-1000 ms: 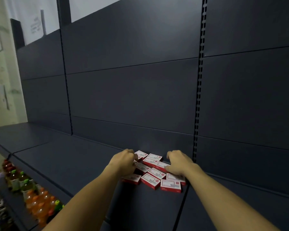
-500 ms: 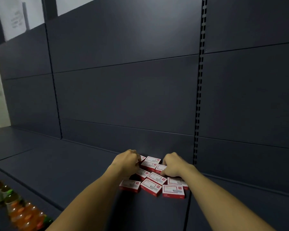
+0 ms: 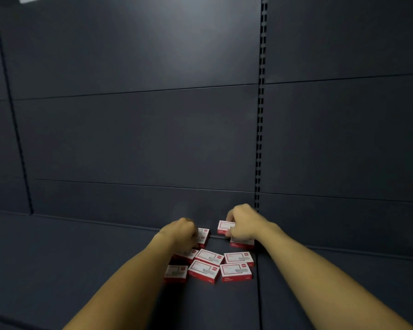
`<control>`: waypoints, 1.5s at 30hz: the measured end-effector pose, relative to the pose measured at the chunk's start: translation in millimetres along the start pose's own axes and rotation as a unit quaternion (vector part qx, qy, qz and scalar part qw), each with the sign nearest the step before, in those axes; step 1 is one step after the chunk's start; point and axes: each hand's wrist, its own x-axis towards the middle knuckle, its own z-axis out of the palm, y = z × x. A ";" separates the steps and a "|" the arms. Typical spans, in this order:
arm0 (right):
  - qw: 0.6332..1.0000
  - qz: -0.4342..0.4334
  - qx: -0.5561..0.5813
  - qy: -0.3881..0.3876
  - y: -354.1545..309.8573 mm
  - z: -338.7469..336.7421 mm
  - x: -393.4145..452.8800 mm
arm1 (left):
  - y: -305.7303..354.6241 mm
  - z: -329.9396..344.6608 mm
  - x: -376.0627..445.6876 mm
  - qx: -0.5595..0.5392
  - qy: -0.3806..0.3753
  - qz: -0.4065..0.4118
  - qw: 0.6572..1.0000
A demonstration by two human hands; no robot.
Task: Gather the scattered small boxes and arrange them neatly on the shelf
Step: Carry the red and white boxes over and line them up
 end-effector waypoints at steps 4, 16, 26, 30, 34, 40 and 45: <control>1.000 0.025 -0.012 -0.004 4.8 -1.7 -6.9 | -4.0 -0.6 -3.0 -0.016 0.003 0.016 1.000; 0.998 0.054 -0.019 0.003 1.8 -0.5 -19.8 | -9.8 1.2 5.1 -0.084 -0.018 0.035 0.996; 0.995 0.093 -0.027 0.025 11.0 -13.3 -41.2 | -5.6 -8.1 8.3 -0.050 -0.007 0.090 0.995; 0.992 0.118 -0.038 0.034 12.9 -17.0 -51.8 | -2.4 -25.5 7.7 -0.056 0.030 0.110 0.992; 0.987 0.147 -0.051 0.049 14.7 -22.3 -67.6 | 6.3 -49.2 9.6 -0.073 0.062 0.124 0.988; 0.972 0.207 -0.080 0.072 19.7 -32.9 -97.9 | 36.9 -60.7 7.4 -0.088 0.061 0.178 0.978; 0.956 0.260 -0.109 0.080 25.6 -33.0 -129.9 | 65.6 -48.3 2.7 -0.080 0.032 0.226 0.970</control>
